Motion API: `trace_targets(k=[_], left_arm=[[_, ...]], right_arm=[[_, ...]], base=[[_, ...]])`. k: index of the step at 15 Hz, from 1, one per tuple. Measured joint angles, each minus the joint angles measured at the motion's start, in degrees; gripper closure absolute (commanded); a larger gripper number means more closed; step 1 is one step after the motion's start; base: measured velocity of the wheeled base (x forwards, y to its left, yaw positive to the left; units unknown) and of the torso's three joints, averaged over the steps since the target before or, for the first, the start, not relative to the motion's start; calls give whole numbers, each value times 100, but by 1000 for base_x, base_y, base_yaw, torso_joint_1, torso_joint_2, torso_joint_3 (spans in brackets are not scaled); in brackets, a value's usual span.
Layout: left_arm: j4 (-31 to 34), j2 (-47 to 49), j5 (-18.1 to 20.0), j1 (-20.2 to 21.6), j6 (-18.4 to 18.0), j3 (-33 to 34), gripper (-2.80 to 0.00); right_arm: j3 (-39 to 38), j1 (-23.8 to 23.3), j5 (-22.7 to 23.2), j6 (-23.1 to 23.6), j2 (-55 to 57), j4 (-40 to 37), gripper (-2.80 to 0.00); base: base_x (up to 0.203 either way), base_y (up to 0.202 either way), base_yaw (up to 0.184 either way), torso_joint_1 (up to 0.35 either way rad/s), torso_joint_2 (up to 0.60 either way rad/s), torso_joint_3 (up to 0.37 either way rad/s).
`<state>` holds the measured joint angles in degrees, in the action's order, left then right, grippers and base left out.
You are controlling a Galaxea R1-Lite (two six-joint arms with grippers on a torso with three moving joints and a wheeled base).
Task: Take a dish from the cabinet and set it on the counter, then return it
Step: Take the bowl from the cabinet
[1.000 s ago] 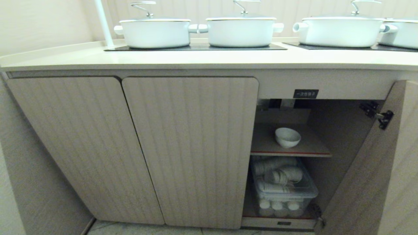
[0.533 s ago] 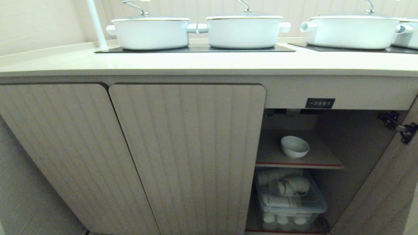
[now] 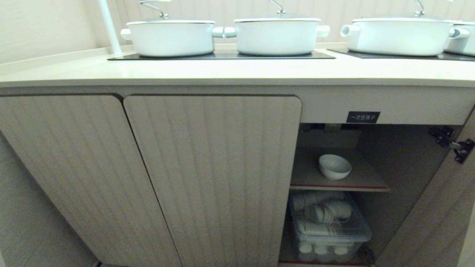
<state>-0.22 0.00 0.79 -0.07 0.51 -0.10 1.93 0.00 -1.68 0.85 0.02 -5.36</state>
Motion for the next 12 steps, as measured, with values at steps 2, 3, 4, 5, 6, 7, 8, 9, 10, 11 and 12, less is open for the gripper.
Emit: trace_targets(k=[2, 3, 4, 5, 6, 7, 8, 9, 10, 11, 12], left_arm=[[-1, 0, 2, 0, 4, 0, 0], [0, 0, 0, 0, 5, 0, 0], [-2, 0, -2, 0, 6, 0, 0], [-2, 0, -2, 0, 9, 0, 0], [-2, 0, 0, 0, 9, 2, 0], [0, 0, -2, 0, 9, 2, 0], [0, 0, -5, 0, 9, 2, 0], [-2, 0, -3, 0, 9, 2, 0], [-2, 0, -2, 0, 9, 2, 0], [-2, 0, -2, 0, 9, 2, 0], [-2, 0, -2, 0, 9, 2, 0]], right_arm=[[0, 0, -5, 0, 0, 0, 0], [0, 0, 1, -4, 0, -1, 0], [0, 0, 1, -6, 0, 0, 0], [0, 0, 0, -1, 0, -1, 0], [2, 0, 1, 2, 0, -4, 0], [2, 0, 2, 5, 0, -4, 0], [2, 0, 4, 15, 0, -1, 0], [2, 0, 6, 22, 0, 0, 0], [2, 0, 4, 30, 0, 0, 0], [2, 0, 10, 33, 0, 0, 0], [2, 0, 12, 40, 0, 0, 0]], base=[[0, 0, 0, 0, 0, 0], [0, 0, 0, 0, 0, 0], [0, 0, 0, 0, 0, 0], [0, 0, 0, 0, 0, 0], [0, 0, 0, 0, 0, 0], [0, 0, 0, 0, 0, 0], [0, 0, 0, 0, 0, 0], [0, 0, 0, 0, 0, 0], [0, 0, 0, 0, 0, 0], [0, 0, 0, 0, 0, 0], [0, 0, 0, 0, 0, 0]])
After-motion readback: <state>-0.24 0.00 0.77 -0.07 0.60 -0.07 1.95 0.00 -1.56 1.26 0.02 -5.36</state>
